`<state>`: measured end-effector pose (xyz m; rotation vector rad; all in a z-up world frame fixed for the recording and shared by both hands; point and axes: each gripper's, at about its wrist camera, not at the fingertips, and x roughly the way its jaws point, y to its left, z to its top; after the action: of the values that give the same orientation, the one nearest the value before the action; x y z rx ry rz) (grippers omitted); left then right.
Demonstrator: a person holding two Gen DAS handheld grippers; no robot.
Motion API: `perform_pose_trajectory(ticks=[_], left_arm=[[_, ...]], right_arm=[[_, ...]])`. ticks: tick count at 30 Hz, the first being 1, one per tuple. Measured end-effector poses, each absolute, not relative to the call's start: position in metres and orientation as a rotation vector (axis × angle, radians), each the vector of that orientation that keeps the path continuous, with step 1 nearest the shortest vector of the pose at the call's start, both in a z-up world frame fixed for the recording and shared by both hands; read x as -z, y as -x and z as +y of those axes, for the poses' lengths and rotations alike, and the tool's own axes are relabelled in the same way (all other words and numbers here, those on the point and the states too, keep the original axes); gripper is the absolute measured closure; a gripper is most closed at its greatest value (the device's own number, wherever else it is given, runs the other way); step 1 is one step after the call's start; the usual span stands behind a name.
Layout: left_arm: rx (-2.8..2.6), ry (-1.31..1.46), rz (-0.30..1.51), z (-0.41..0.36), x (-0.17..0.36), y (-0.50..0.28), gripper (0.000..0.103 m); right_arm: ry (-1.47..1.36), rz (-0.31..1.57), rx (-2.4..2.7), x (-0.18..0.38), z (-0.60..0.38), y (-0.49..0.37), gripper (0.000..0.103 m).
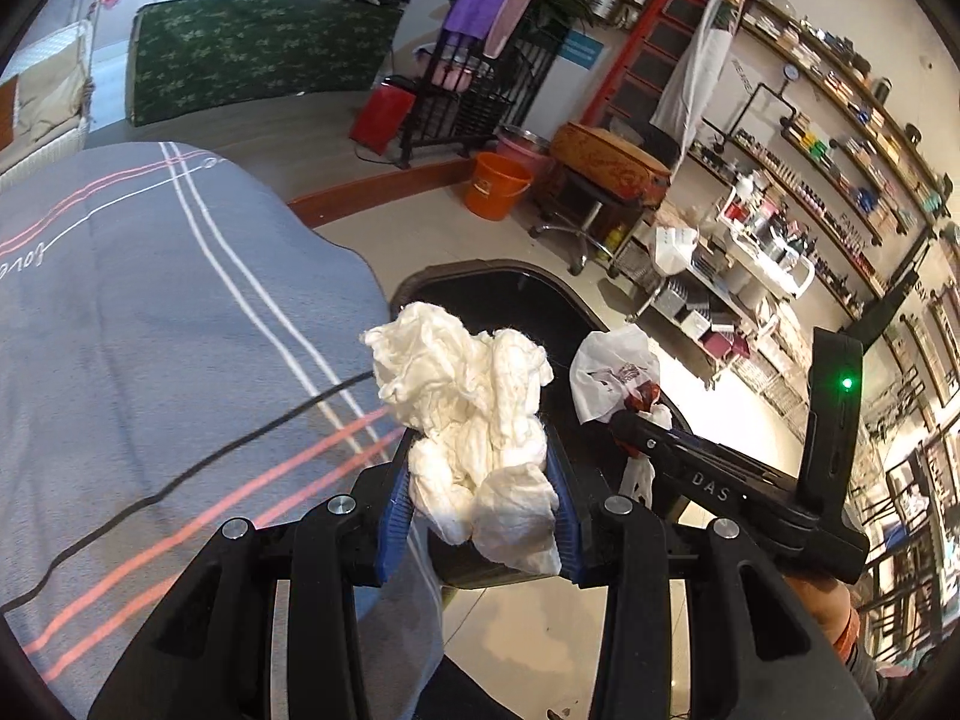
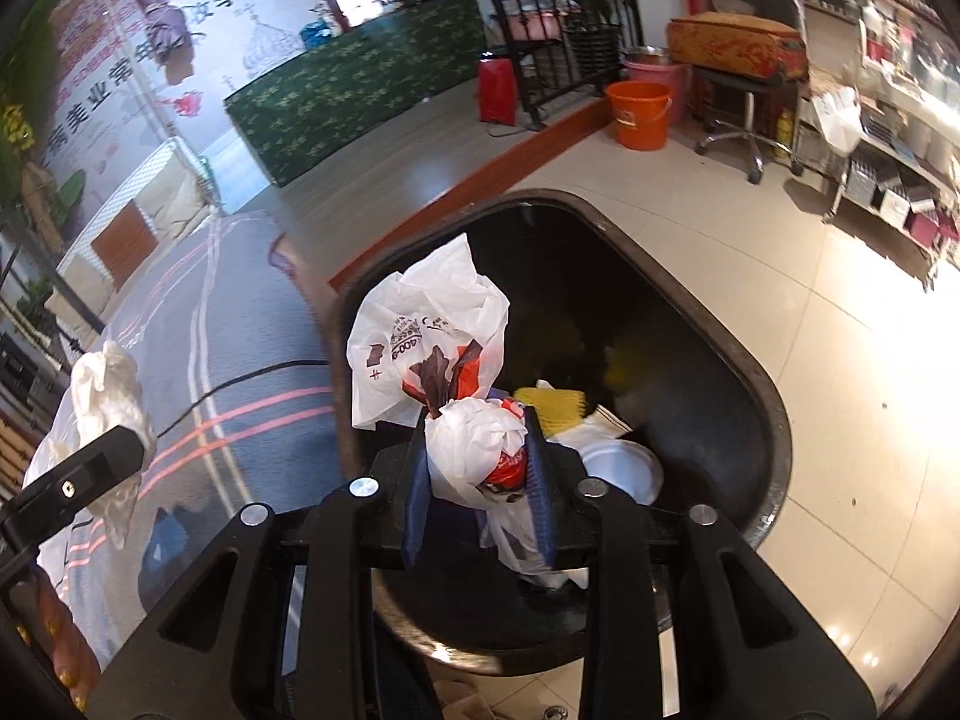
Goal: Collect trash
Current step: 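Open the left tool to drop the tissues while the right tool drops the white bag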
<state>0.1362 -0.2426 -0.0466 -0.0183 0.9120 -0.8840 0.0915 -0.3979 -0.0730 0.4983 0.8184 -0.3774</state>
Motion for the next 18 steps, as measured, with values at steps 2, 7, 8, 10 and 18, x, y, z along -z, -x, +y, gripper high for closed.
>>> perform_pose_trajectory(ticks=[2,7,8,10,18], left_arm=[[0.892,0.001,0.916,-0.249,0.048,-0.134,0.064],[0.912,-0.047,0.924,-0.268,0.051,-0.128,0.064],[0.915,-0.053,0.926,-0.270,0.052,-0.127,0.064],[0.923,-0.066,0.931,-0.275,0.054,-0.124,0.064],[0.951,-0.105,0.944,-0.294,0.056,-0.125,0.064]], right_arm=[[-0.496,0.835,0.386,0.078,-0.403,-0.092,0.063],[-0.552,0.802,0.433,0.084,-0.417,-0.081,0.032],[-0.554,0.799,0.438,0.084,-0.418,-0.079,0.031],[-0.567,0.786,0.449,0.082,-0.420,-0.074,0.028],[-0.581,0.745,0.493,0.075,-0.437,-0.060,0.025]])
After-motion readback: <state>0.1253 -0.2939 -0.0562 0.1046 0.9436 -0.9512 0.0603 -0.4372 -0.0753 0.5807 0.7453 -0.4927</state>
